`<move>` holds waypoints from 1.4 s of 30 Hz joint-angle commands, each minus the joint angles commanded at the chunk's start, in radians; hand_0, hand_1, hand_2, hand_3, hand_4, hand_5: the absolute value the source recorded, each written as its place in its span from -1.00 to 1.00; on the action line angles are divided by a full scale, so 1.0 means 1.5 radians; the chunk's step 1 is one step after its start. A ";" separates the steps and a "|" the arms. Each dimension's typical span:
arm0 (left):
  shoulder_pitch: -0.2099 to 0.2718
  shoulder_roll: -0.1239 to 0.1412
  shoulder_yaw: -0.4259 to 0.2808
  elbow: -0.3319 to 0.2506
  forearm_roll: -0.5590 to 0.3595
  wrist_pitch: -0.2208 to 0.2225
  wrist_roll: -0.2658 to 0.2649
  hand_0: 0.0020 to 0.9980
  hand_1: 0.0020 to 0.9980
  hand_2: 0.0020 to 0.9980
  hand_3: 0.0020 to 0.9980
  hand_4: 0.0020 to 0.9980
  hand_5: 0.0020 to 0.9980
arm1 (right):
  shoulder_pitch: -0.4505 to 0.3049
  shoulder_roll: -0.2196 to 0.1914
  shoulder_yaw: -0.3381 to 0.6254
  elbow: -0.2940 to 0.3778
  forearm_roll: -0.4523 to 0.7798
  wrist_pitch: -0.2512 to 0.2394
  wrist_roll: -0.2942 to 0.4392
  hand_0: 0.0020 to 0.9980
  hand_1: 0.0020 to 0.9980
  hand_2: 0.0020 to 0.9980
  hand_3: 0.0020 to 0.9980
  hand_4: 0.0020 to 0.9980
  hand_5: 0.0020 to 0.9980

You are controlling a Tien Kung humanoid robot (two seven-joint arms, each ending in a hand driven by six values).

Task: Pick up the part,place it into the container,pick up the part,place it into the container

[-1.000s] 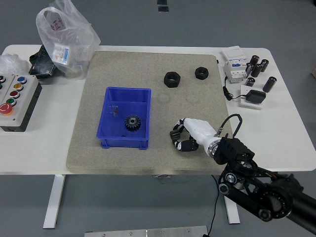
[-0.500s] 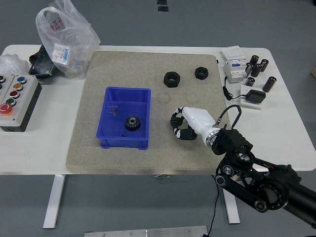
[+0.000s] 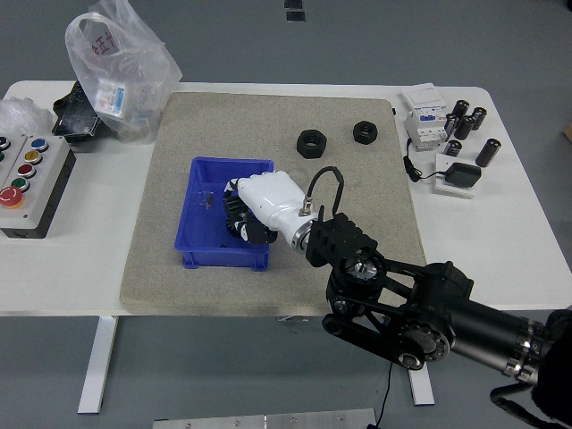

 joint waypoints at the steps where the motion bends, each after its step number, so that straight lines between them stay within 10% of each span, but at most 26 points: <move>1: 0.000 0.000 0.001 0.000 0.000 0.000 0.000 0.21 0.26 0.22 0.29 0.27 -0.46 | 0.002 0.002 -0.003 0.000 -0.014 0.006 -0.009 -0.61 -0.13 0.93 1.00 0.37 -0.58; 11: 0.000 0.001 -0.002 0.000 0.003 0.001 -0.002 0.22 0.26 0.22 0.29 0.26 -0.45 | -0.012 0.000 0.036 0.010 -0.062 -0.005 -0.035 -0.68 -0.29 0.94 1.00 0.51 -0.53; 22: 0.000 -0.001 -0.004 0.000 0.003 0.003 -0.008 0.21 0.26 0.22 0.29 0.27 -0.45 | -0.134 -0.045 0.208 0.039 0.134 -0.158 0.116 -0.67 -0.30 0.78 0.97 0.53 -0.46; 23: 0.001 -0.002 -0.005 0.000 0.004 0.002 -0.008 0.21 0.26 0.22 0.29 0.26 -0.45 | -0.150 -0.049 0.229 0.039 0.160 -0.164 0.137 -0.50 -0.13 0.51 0.60 0.50 -0.44; 27: 0.005 -0.004 -0.011 0.000 0.009 0.001 -0.006 0.21 0.26 0.22 0.29 0.26 -0.45 | -0.211 -0.065 0.311 0.041 0.260 -0.152 0.214 -0.50 -0.13 0.51 0.60 0.50 -0.44; 28: 0.005 -0.004 -0.013 0.000 0.011 0.000 -0.006 0.21 0.26 0.22 0.29 0.26 -0.46 | -0.229 -0.069 0.335 0.044 0.291 -0.147 0.237 -0.11 0.24 0.47 0.54 0.53 -0.37; 34: 0.000 -0.002 -0.017 0.000 0.019 -0.003 -0.011 0.21 0.26 0.22 0.29 0.26 -0.46 | -0.309 -0.082 0.431 0.068 0.408 -0.129 0.334 -0.11 0.24 0.47 0.54 0.53 -0.37; 35: -0.001 0.000 -0.017 0.000 0.021 -0.004 -0.013 0.21 0.26 0.22 0.29 0.26 -0.46 | -0.325 -0.085 0.448 0.074 0.427 -0.127 0.351 0.30 0.35 0.48 0.50 0.52 -0.40; 42: -0.004 0.004 -0.019 0.000 0.034 -0.010 -0.023 0.21 0.26 0.22 0.29 0.25 -0.47 | -0.382 -0.096 0.506 0.070 0.521 -0.117 0.415 0.35 0.38 0.48 0.47 0.52 -0.43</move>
